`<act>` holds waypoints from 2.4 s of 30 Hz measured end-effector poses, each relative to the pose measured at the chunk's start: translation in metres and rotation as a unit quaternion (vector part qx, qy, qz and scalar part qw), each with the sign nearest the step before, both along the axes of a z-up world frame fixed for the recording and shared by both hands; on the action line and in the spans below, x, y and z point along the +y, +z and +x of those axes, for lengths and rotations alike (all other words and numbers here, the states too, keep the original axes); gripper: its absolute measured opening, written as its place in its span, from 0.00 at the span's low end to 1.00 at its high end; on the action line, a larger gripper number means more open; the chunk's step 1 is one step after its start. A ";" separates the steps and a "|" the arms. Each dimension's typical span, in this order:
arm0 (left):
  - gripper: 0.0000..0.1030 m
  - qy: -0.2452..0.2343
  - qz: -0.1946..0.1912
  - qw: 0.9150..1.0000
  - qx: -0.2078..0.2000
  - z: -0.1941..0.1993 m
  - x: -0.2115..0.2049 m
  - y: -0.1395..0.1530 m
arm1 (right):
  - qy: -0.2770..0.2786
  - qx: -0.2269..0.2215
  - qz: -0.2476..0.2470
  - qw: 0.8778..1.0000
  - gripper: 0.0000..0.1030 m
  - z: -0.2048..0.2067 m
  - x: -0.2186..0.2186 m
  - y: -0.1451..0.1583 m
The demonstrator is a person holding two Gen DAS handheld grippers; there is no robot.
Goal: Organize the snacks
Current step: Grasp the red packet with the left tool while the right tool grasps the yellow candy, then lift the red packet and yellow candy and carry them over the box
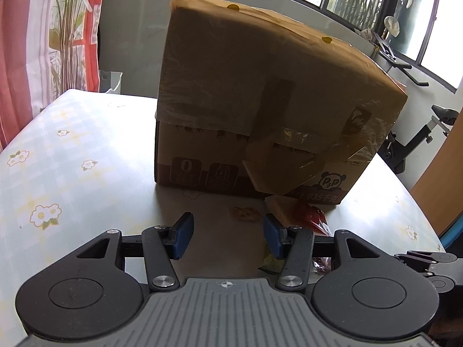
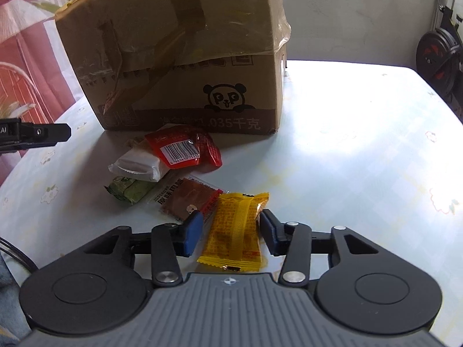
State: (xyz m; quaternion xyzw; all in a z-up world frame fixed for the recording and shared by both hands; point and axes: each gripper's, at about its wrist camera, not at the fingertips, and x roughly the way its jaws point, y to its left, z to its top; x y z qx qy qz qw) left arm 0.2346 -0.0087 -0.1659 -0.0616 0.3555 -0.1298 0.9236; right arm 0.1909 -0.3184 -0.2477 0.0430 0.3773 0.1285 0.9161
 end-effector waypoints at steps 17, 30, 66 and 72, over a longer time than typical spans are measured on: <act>0.52 -0.008 0.008 1.000 0.022 0.007 -0.008 -0.010 | 0.024 -0.045 -0.040 0.998 0.36 0.024 -0.003 -0.009; 0.50 -0.108 0.030 0.994 0.009 0.035 -0.081 -0.007 | 0.020 -0.076 -0.016 0.997 0.36 0.024 -0.014 -0.016; 0.14 -0.159 0.125 0.978 -0.046 0.027 -0.152 -0.026 | 0.016 -0.077 0.014 0.997 0.36 0.019 -0.017 -0.017; 0.14 -0.141 0.087 0.985 -0.048 0.014 -0.130 -0.008 | 0.015 -0.077 0.026 0.997 0.36 0.017 -0.020 -0.016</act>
